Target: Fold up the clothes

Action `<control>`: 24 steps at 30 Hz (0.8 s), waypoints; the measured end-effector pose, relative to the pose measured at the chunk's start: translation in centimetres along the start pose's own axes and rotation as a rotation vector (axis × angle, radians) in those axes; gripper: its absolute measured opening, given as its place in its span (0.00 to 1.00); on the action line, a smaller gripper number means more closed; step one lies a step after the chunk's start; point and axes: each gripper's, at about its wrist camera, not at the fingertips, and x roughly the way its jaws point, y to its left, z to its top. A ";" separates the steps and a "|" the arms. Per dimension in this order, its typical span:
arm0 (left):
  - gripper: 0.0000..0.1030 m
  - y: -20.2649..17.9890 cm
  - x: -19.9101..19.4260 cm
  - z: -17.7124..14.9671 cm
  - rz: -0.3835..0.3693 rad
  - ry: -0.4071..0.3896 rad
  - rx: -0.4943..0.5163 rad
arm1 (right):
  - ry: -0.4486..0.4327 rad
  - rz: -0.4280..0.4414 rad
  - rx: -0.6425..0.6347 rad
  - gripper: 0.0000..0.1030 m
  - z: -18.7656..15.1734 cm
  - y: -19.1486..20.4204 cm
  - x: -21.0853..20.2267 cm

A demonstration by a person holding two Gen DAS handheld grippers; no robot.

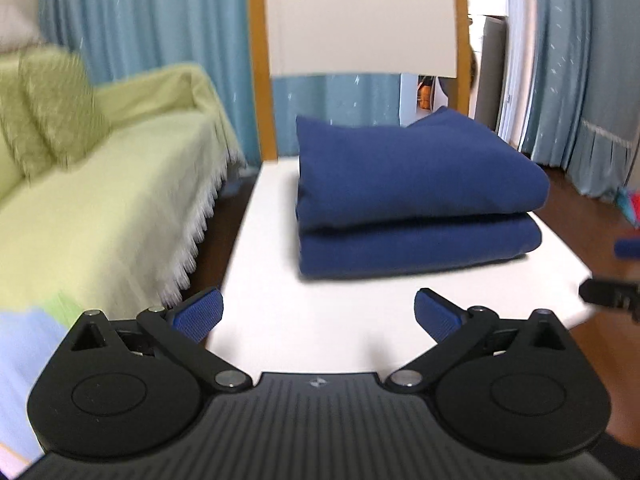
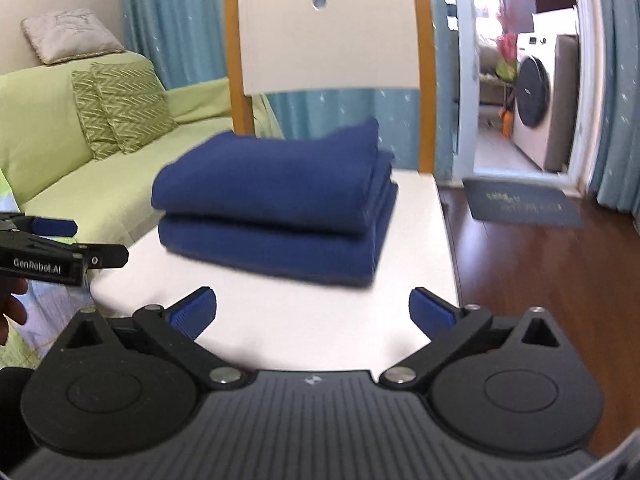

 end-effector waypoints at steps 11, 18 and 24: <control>0.99 -1.2 -1.1 0.5 0.006 0.026 -0.001 | 0.031 -0.034 -0.005 0.99 0.1 0.2 -0.3; 0.99 -1.0 -1.6 0.0 -0.023 0.029 -0.057 | 0.042 -0.026 0.002 0.99 -0.1 0.3 -0.3; 0.99 -1.2 -1.2 -0.1 -0.009 0.036 -0.046 | 0.046 -0.009 -0.005 0.99 -0.2 0.6 -0.2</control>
